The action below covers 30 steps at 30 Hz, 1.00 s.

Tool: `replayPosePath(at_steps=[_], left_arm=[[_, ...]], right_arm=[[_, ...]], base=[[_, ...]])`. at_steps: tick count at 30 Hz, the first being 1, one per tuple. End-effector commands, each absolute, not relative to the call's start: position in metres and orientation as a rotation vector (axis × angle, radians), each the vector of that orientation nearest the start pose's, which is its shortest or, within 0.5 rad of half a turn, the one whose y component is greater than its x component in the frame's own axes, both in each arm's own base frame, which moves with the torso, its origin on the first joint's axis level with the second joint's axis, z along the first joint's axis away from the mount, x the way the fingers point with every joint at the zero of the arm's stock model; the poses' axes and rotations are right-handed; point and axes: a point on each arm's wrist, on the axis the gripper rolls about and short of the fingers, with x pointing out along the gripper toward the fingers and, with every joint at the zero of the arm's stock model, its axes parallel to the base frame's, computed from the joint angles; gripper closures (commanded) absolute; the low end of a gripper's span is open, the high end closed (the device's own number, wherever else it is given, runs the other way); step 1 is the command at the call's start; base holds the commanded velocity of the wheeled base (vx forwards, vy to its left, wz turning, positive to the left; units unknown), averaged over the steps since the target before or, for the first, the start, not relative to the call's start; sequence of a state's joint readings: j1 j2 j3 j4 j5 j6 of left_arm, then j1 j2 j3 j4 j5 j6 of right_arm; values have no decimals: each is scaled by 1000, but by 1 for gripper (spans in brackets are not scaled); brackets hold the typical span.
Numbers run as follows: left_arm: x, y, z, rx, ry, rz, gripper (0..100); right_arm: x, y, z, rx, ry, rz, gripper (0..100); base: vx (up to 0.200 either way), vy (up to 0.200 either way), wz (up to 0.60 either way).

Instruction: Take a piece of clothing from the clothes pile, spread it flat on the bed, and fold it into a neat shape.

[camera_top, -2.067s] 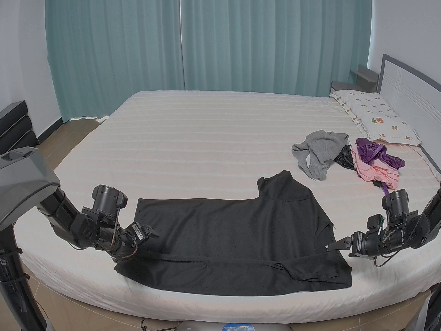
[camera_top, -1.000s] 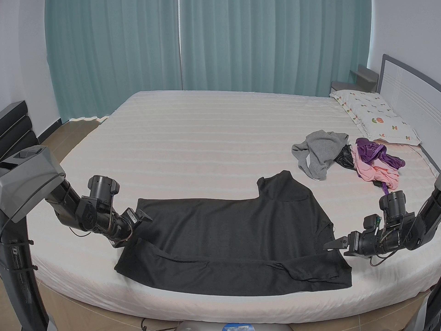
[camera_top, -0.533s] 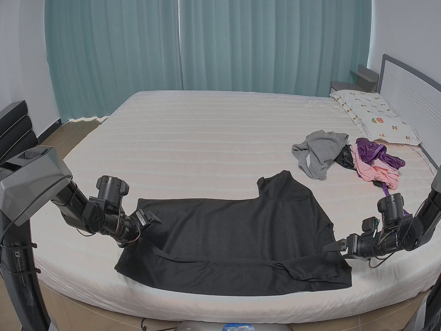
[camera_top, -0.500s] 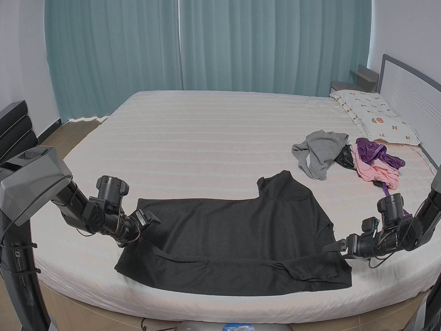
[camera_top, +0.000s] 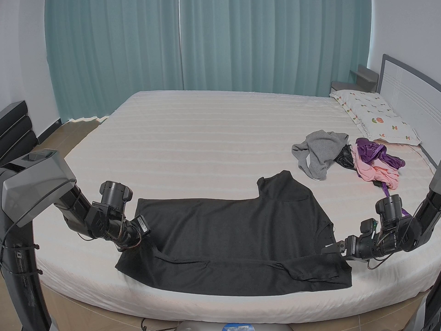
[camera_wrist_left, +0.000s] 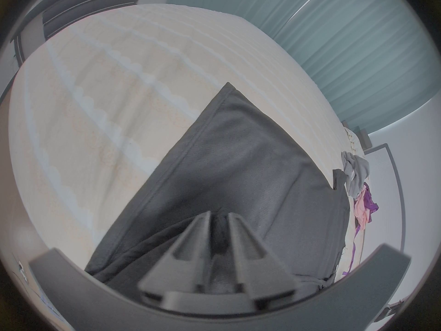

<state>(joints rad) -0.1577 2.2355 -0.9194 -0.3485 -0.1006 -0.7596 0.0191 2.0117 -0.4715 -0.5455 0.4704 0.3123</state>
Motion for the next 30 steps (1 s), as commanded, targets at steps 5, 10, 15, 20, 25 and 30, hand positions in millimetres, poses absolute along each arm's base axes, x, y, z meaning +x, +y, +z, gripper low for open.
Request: replayPosePath(at_steps=[5,10,15,20,25,30], left_arm=[[339,-52,23,-630,941,224,100],[332,-52,31,-628,933,219,100],[331,-52,29,-629,939,224,100],[331,-52,27,-628,945,226,100],[331,-52,26,-628,950,226,100],[331,-52,26,-629,950,227,100]], right_arm=[[277,17,14,500,1028,300,0],[284,20,4,496,1049,305,0],[291,20,-1,496,1052,302,0],[298,23,-7,490,1058,310,0],[300,22,-13,493,1074,297,0],[299,22,-21,496,1099,292,0]], base=[[0,0,0],[0,0,0],[0,0,0],[0,0,0],[0,0,0],[0,0,0]])
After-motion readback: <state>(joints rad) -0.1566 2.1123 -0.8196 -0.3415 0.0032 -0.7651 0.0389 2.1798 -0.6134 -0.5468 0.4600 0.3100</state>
